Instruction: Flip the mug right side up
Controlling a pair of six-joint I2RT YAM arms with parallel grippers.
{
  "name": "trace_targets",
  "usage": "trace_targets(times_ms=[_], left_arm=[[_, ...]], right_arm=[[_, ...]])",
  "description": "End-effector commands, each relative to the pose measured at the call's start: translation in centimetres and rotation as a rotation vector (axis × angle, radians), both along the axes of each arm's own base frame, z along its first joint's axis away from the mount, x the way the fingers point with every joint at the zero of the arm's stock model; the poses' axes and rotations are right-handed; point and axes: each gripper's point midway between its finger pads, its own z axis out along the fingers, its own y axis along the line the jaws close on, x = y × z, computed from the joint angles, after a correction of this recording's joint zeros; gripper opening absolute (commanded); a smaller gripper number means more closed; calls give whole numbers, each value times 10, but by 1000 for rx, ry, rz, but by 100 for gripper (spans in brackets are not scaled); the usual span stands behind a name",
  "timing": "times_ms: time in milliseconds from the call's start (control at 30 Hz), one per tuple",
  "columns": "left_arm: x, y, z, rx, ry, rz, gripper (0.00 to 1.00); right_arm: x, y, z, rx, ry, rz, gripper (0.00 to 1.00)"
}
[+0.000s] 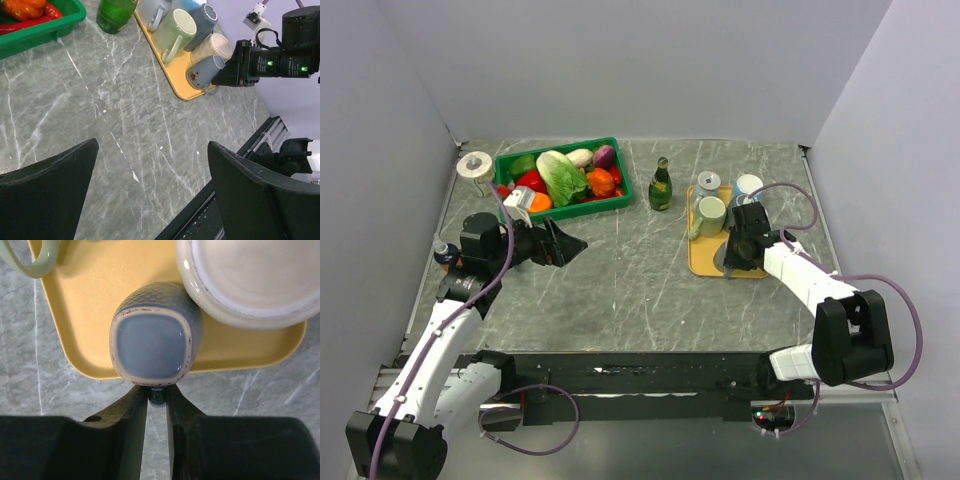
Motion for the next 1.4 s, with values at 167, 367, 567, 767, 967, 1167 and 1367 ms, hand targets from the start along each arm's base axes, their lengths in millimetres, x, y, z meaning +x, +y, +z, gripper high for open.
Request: trace_targets(times_ms=[167,367,567,767,967,1167,1367], left_arm=[[-1,0,8,-5,-44,-9,96],[0,-1,8,-12,-37,-8,96],[3,-2,10,-66,15,27,96],[12,-11,28,-229,162,83,96],[1,-38,37,-329,154,-29,96],[-16,-78,41,-350,149,-153,96],[-41,-114,62,-493,131,-290,96]], right_arm=[[8,-9,6,-51,-14,0,0],[11,1,16,-1,-65,31,0],[14,10,55,98,-206,-3,0],[7,34,117,275,-368,39,0],[-9,84,167,565,-462,211,0],[-35,129,220,851,-573,391,0],[-63,163,267,1023,-673,549,0]])
